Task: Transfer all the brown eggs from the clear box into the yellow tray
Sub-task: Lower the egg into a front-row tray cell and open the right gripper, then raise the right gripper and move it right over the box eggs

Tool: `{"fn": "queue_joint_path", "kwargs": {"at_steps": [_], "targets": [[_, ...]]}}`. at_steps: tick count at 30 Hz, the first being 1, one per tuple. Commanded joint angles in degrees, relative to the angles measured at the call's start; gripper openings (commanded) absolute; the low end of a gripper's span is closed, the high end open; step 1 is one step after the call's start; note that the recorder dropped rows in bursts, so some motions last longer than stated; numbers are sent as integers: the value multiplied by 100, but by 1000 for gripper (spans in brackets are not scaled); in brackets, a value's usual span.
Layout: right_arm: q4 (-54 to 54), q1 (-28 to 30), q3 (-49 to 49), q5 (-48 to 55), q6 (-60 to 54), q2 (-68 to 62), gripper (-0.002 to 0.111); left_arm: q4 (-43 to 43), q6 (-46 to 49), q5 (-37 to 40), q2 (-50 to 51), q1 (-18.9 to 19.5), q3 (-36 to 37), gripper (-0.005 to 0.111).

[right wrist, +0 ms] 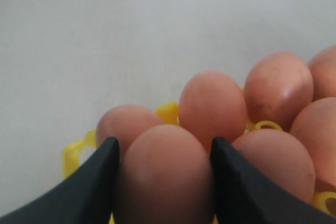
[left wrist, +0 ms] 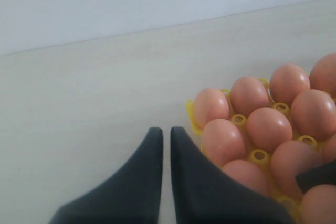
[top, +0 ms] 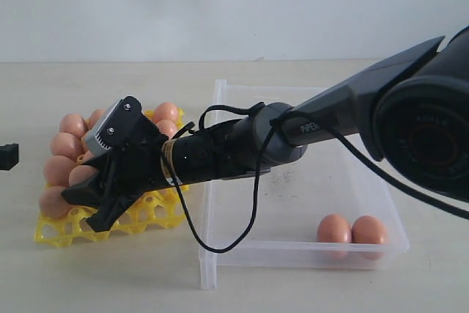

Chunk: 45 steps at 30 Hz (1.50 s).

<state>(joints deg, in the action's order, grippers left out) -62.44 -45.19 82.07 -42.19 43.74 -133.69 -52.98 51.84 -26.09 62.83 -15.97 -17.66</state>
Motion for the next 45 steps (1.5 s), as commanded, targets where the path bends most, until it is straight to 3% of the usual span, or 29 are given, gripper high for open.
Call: {"fn": "queue_joint_path", "kwargs": {"at_steps": [1, 4, 8, 19, 28, 30, 31, 34, 41, 45], "targets": [[24, -5, 30, 13, -53, 36, 15, -12, 3, -79, -45, 11, 25, 4], [36, -5, 30, 25, -35, 36, 37, -12, 3, -79, -45, 11, 25, 4], [86, -5, 30, 59, 121, 36, 56, -12, 3, -79, -45, 11, 25, 4], [14, 5, 30, 153, 156, 197, 57, -12, 3, -79, -45, 11, 25, 4], [-1164, 5, 30, 576, 1466, 1277, 56, -12, 3, -129, -45, 11, 25, 4], [-1703, 5, 30, 881, 2117, 1578, 50, -12, 3, -129, -45, 11, 25, 4], [-2145, 5, 30, 1048, 2458, 1732, 41, -12, 3, -129, -45, 11, 25, 4], [-3751, 5, 30, 1502, 3599, 2152, 2, -12, 3, -129, -45, 11, 25, 4], [-3751, 371, -414, 2593, 4119, 3043, 1, -12, 3, -105, -45, 11, 25, 4], [-3751, 470, -1204, 5856, 3250, 3720, -1, -12, 3, -90, -45, 11, 25, 4]]}}
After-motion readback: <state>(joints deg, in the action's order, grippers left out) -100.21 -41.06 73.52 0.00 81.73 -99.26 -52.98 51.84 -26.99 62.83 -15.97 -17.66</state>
